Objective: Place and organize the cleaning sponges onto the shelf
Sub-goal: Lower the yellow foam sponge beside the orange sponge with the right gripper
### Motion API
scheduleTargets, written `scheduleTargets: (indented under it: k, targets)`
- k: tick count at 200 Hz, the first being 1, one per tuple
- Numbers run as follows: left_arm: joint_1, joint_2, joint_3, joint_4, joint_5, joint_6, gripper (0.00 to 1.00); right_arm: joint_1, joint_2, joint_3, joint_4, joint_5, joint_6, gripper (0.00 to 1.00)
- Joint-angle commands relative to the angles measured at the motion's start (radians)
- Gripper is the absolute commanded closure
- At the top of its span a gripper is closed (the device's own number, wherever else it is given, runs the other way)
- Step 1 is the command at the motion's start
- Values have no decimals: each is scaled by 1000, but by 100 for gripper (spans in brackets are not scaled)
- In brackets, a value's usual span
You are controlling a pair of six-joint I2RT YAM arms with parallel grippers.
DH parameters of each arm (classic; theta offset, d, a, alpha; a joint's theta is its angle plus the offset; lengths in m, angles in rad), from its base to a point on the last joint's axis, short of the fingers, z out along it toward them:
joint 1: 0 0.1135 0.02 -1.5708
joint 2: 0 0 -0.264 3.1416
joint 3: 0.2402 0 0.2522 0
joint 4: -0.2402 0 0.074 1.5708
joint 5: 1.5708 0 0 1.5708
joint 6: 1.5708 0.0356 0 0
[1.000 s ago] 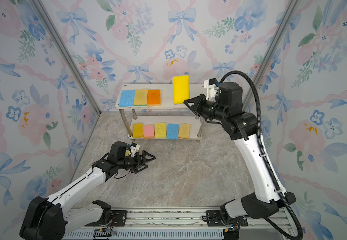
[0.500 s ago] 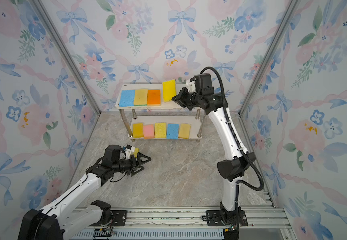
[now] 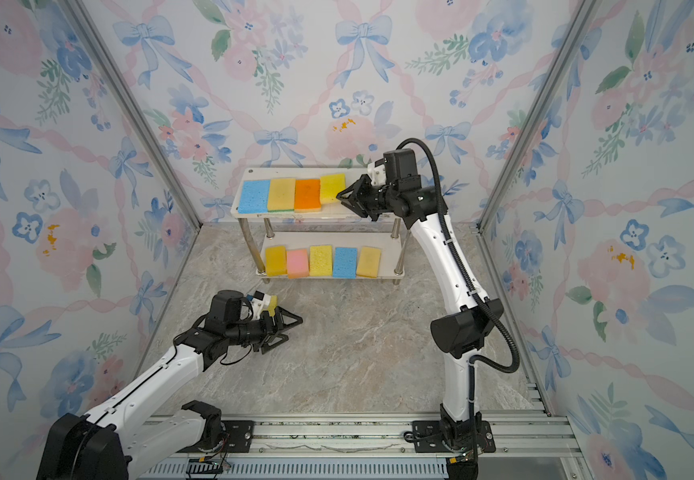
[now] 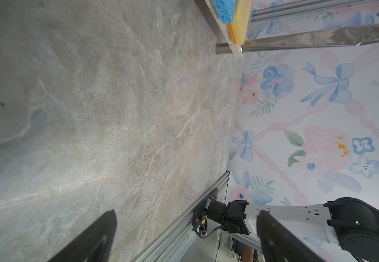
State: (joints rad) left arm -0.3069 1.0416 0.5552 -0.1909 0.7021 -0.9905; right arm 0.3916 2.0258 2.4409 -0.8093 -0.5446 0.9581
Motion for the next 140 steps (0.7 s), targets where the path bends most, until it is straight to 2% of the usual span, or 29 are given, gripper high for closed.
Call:
scheduleTargets:
  k: [1,43,89,119,140]
  targets:
    - [5,17,34,-27,18,32,2,-1,7,-5,21,-16,4,67]
    - [5,36,46,-27,15,39,2,-1,-21,-25,-10,12,-35,64]
    - [5,44,52,-27,13,40,2,-5,-86,-111,24,43,-37,66]
    - [5,47,59,-28,10,40,2,-4,-134,-172,31,49,-43,54]
    - [5,50,64,-28,7,41,2,-5,-171,-223,49,51,-46,52]
